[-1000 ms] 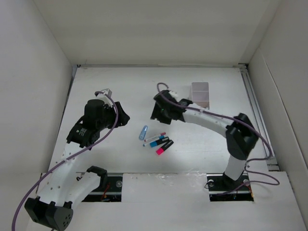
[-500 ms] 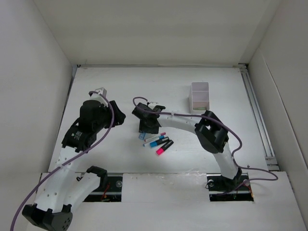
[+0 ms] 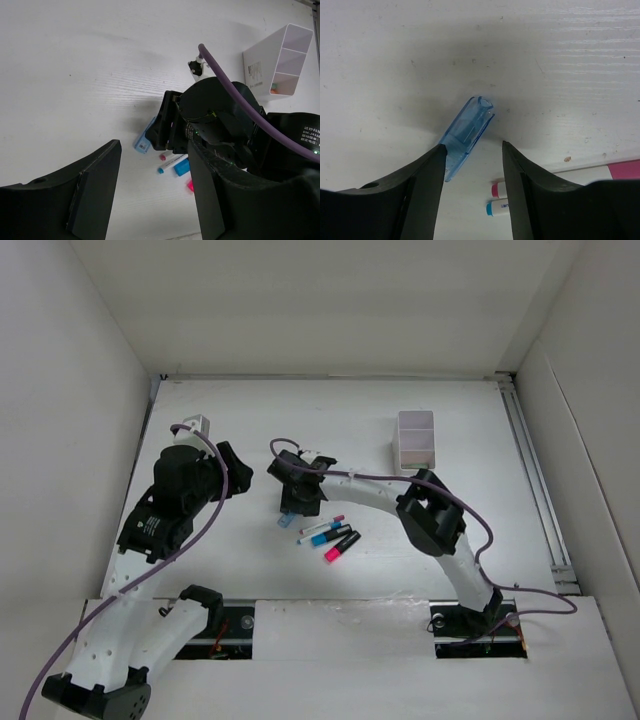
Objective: Sort the stationery into containers
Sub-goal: Grab a piece of stationery with the right arm
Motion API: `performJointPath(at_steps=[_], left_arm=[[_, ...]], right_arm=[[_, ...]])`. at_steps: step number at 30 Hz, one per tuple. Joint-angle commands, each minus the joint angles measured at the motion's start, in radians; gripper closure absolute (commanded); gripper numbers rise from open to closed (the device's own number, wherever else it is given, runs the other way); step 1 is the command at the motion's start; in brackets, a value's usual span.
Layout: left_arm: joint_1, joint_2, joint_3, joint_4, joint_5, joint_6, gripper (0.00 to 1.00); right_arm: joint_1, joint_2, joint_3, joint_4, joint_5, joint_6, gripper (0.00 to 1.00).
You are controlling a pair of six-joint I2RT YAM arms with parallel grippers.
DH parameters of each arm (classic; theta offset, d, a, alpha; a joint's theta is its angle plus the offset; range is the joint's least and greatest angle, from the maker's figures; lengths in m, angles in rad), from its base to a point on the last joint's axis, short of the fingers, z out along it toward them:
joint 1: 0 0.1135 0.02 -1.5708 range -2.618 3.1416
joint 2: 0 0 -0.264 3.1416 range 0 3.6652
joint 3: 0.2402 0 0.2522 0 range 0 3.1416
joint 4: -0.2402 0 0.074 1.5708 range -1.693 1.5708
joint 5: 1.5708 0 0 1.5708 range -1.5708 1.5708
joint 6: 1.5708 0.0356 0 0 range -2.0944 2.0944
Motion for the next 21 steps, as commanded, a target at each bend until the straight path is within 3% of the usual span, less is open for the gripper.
performJointPath(at_steps=[1, 4, 8, 9, 12, 17, 21], left_arm=[[-0.005, -0.016, 0.021, 0.003, -0.008, -0.003, 0.48], [-0.005, -0.016, 0.03, 0.003, -0.008, -0.003, 0.48], [-0.005, -0.016, 0.05, -0.006, -0.017, -0.003, 0.48], [-0.005, -0.016, 0.065, -0.006, -0.017, -0.003, 0.48], [-0.005, -0.016, 0.093, -0.006, -0.017, -0.003, 0.48], [-0.005, -0.005, 0.107, -0.006, -0.017, -0.003, 0.48], [-0.005, -0.005, 0.096, -0.006, -0.017, -0.003, 0.48]], right_arm=[[0.006, 0.025, 0.026, -0.032, -0.015, 0.005, 0.45], [0.006, -0.014, 0.026, -0.032, -0.005, 0.014, 0.44], [0.006, -0.073, -0.004, 0.02, -0.015, 0.023, 0.53], [0.006, -0.073, -0.004, 0.034, -0.015, 0.023, 0.6], [0.015, -0.099, -0.004, 0.045, -0.015, 0.023, 0.62], [0.015, -0.059, 0.023, 0.002, -0.015, 0.023, 0.42], [0.015, -0.004, 0.051, -0.018, -0.015, 0.023, 0.42]])
